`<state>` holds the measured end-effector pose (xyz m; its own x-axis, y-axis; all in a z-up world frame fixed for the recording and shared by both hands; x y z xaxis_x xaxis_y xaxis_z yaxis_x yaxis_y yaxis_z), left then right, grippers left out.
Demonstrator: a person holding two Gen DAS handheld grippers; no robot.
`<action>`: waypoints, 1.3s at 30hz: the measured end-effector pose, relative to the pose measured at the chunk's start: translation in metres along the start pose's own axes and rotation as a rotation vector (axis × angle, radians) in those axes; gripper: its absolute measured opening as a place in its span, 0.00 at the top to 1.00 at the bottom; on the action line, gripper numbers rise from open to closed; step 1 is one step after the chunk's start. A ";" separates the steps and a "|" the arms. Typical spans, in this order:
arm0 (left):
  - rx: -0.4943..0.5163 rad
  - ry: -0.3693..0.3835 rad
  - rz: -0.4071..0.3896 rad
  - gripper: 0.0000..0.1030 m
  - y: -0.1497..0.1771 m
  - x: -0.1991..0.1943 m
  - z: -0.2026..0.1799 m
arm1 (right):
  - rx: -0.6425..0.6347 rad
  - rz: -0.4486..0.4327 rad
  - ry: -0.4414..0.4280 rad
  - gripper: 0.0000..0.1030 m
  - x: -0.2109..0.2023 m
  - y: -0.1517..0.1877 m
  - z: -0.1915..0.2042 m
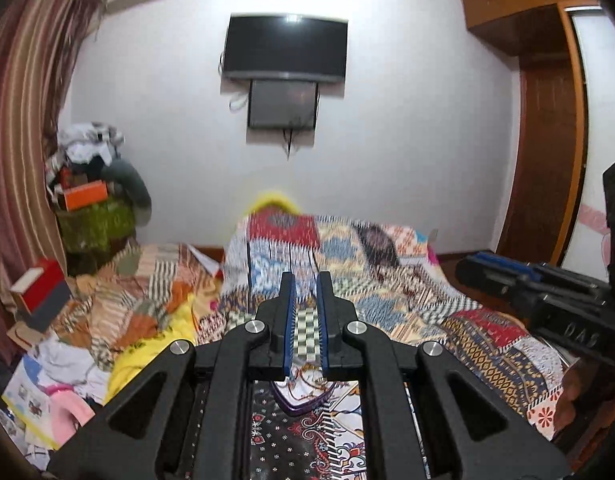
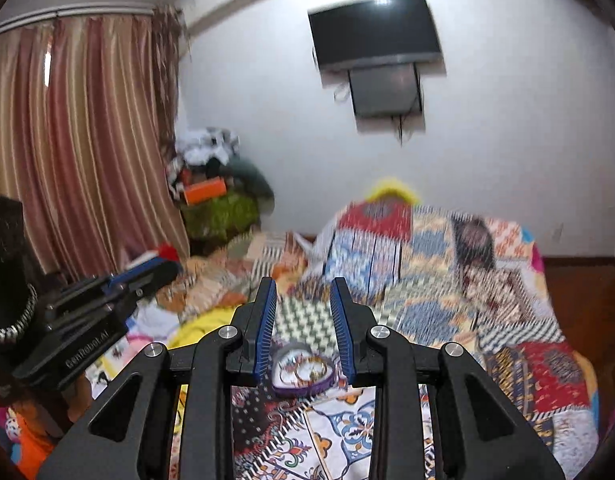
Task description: Organize jewelry
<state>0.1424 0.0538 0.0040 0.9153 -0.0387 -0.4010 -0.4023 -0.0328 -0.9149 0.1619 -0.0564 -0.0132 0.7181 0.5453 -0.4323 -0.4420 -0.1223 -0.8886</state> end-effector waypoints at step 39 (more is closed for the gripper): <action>-0.025 -0.133 -0.194 0.01 0.008 -0.089 -0.005 | -0.005 -0.203 0.170 0.00 -0.073 0.003 0.016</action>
<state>0.0573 0.0525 0.0328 0.9696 0.1023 -0.2222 -0.2179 -0.0519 -0.9746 0.0998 -0.0832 0.0179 0.8722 0.4117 -0.2639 -0.2771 -0.0287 -0.9604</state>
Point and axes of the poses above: each gripper's, at about its wrist camera, not at the fingertips, and x roughly the way its jaws point, z to its left, y to its underside, the point moved 7 cm from there along x, roughly the way its jaws point, and after that the axes turned 6 degrees about z, right-handed, at the moved point
